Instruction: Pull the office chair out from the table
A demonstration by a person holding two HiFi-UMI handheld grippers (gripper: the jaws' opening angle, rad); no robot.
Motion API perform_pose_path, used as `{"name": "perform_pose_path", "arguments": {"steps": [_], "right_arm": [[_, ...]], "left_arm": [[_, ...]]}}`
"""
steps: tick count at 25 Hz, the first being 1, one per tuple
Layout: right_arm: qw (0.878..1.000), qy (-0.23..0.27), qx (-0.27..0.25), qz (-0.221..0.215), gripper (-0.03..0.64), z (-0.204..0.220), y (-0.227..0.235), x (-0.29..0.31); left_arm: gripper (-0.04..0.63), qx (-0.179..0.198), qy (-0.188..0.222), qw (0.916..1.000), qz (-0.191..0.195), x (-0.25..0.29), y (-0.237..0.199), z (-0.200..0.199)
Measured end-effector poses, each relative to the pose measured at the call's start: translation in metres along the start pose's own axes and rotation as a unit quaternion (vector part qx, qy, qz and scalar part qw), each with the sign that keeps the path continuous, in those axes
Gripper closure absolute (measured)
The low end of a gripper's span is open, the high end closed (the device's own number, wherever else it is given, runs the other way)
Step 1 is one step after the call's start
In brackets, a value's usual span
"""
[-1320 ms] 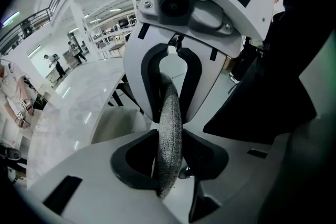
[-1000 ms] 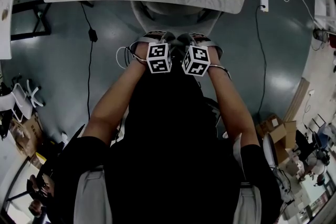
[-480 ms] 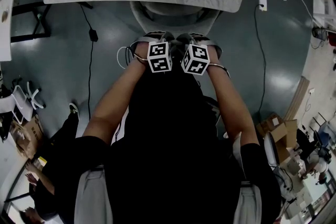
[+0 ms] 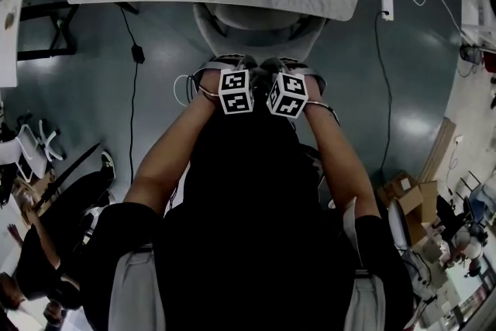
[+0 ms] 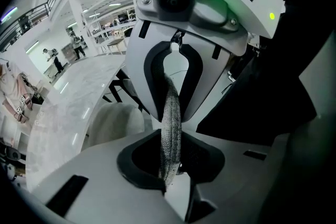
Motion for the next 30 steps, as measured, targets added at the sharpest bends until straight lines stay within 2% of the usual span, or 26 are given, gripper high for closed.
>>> {"name": "perform_pose_path", "arguments": {"steps": [17, 30], "right_arm": [[1.0, -0.009, 0.011, 0.004, 0.534, 0.013, -0.055, -0.006], [0.999, -0.012, 0.029, 0.009, 0.534, 0.011, -0.121, -0.003]], "left_arm": [[0.512, -0.004, 0.009, 0.9999, 0.007, -0.002, 0.056, -0.011], [0.512, 0.004, 0.017, 0.9997, 0.018, -0.012, 0.12, -0.006]]}}
Point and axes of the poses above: the fingertips, and each gripper's own axes: x forward along the fingers, y to its right, z out of its underside, the point moved 1 cm from there along -x, backward along the fingers, and after that the axes turned 8 degrees about x, right-handed, at the moved point
